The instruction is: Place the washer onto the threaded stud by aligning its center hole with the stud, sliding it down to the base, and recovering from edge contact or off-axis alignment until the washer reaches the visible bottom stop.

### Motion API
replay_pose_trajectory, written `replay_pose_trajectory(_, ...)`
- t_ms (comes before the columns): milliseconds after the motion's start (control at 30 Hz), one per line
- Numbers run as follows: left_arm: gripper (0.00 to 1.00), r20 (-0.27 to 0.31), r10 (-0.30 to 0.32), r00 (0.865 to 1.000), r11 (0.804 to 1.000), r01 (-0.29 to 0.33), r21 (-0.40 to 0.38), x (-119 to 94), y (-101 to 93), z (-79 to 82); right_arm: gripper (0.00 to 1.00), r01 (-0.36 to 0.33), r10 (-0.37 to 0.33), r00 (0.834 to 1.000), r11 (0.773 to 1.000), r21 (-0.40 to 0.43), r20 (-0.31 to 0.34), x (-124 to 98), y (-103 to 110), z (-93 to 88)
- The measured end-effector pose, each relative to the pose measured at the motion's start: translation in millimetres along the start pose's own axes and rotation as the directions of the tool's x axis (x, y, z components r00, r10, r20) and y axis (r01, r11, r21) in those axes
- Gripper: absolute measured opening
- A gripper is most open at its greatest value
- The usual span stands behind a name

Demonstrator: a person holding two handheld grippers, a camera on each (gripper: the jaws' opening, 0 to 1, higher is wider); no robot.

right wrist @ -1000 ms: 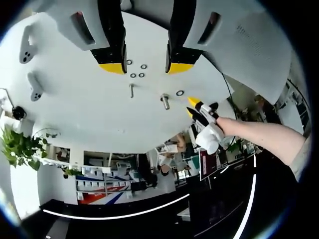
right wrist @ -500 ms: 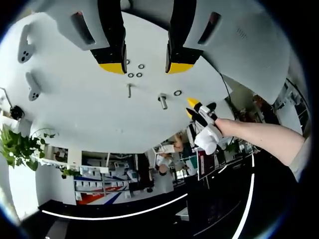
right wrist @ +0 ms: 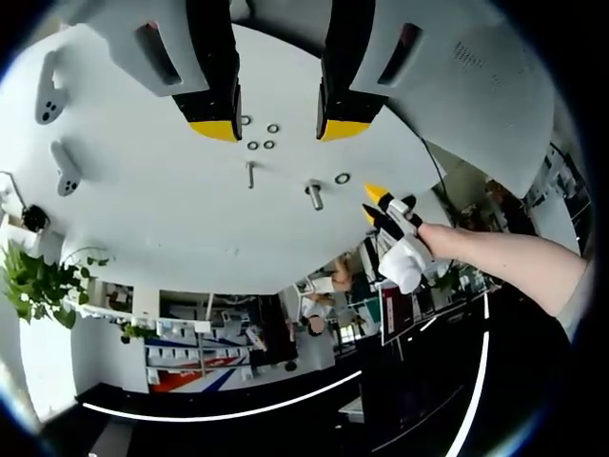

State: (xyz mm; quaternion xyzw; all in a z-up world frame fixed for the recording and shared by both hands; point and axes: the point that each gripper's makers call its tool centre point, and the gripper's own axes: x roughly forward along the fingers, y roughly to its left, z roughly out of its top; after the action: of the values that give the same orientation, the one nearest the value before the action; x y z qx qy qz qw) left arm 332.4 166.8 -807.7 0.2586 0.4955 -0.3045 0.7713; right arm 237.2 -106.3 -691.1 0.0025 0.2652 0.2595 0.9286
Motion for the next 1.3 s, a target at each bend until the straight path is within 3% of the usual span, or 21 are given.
replay_pose_trajectory(233,0.33,0.005,-0.008,1.000,0.999,0.009,-0.035,3,0.2,0.8,0.34,0.007,-0.007,1.000,1.000,0.002,0.008,-1,-1,1.4)
replay_pose_trajectory(567,0.33,-0.021,-0.029,0.999,0.999,0.028,-0.019,16,-2.3,-2.2,0.33,0.021,-0.021,1.000,1.000,0.011,0.014,-2,-3,2.2)
replay_pose_trajectory(667,0.33,-0.020,-0.068,0.998,0.996,0.066,-0.063,24,-6.9,-5.0,0.33,0.030,-0.031,0.999,0.999,0.016,0.018,-2,-6,2.5)
replay_pose_trajectory(867,0.32,-0.026,-0.079,0.997,0.992,0.076,-0.101,37,-4.3,-5.0,0.33,0.038,-0.038,0.999,0.999,0.011,0.018,-3,-7,2.7)
replay_pose_trajectory(1033,0.32,-0.058,-0.072,0.996,0.996,0.069,-0.058,45,-0.3,-4.1,0.33,0.047,-0.048,0.999,0.999,0.011,0.022,-4,-8,3.3)
replay_pose_trajectory(1167,0.38,-0.083,-0.077,0.994,0.995,0.072,-0.069,53,4.2,-6.3,0.33,0.049,-0.050,0.998,0.999,0.008,0.024,-4,-8,3.8)
replay_pose_trajectory(1300,0.29,-0.092,-0.103,0.990,0.994,0.098,-0.054,59,2.9,-4.0,0.33,0.054,-0.054,0.998,0.998,0.011,0.025,-4,-10,3.7)
